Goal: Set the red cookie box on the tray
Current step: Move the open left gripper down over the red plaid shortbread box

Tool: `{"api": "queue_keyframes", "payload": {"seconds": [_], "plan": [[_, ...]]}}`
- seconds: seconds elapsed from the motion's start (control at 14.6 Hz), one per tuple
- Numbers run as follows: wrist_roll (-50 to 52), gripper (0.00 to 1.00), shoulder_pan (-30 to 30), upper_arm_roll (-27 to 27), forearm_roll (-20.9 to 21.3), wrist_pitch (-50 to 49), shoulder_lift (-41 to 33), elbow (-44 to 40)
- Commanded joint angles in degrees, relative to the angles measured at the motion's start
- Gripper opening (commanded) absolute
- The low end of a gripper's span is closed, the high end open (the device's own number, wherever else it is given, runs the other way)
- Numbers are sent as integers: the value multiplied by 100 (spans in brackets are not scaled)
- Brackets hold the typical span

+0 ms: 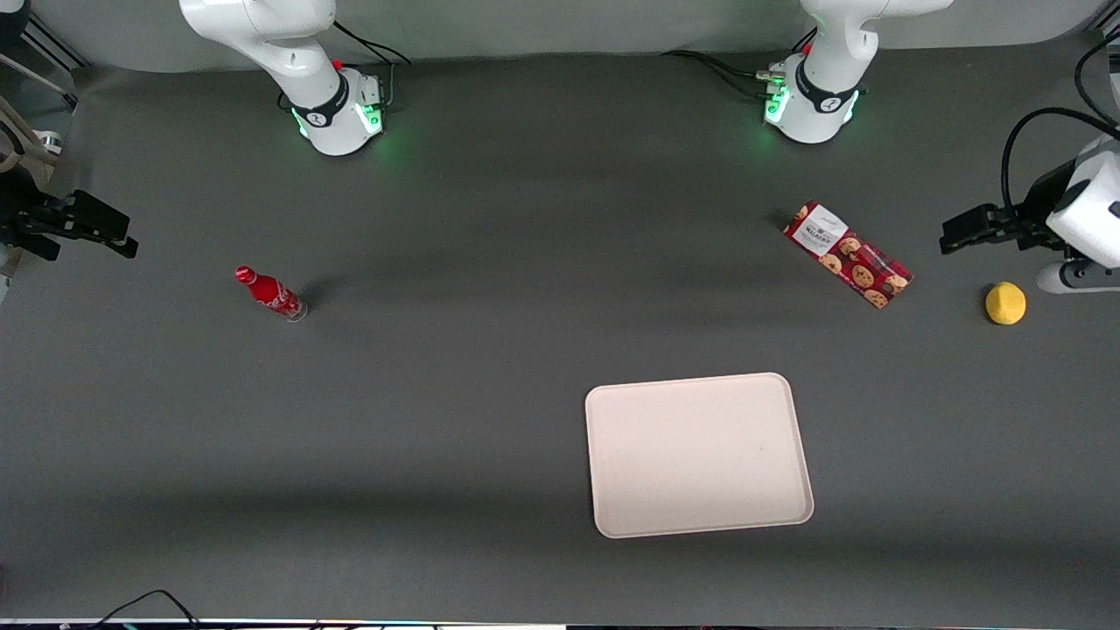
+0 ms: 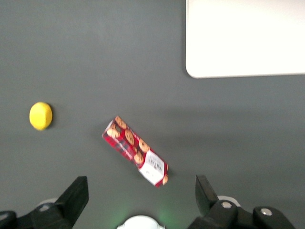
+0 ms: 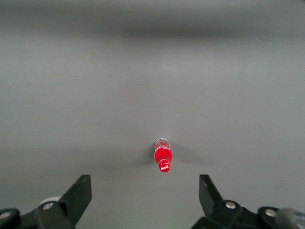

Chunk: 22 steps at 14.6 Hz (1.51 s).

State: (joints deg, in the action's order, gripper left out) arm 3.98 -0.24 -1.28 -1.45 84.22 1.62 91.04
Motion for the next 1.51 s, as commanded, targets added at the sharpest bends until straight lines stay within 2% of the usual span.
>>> {"api": "queue_keyframes", "payload": {"seconds": [0.0, 0.21, 0.41, 0.75, 1.1, 1.44], "plan": [[-178, 100, -11, 31, -40, -423, 58, -253], [-170, 100, -11, 57, -5, -433, 75, -253], [407, 100, 15, 84, 442, -739, 128, -26], [1297, 100, 33, 382, 453, -522, -4, 1141], [2027, 100, 33, 382, 409, 2040, -935, 4092], [2221, 100, 15, 356, 391, 4466, -989, 5905]]}}
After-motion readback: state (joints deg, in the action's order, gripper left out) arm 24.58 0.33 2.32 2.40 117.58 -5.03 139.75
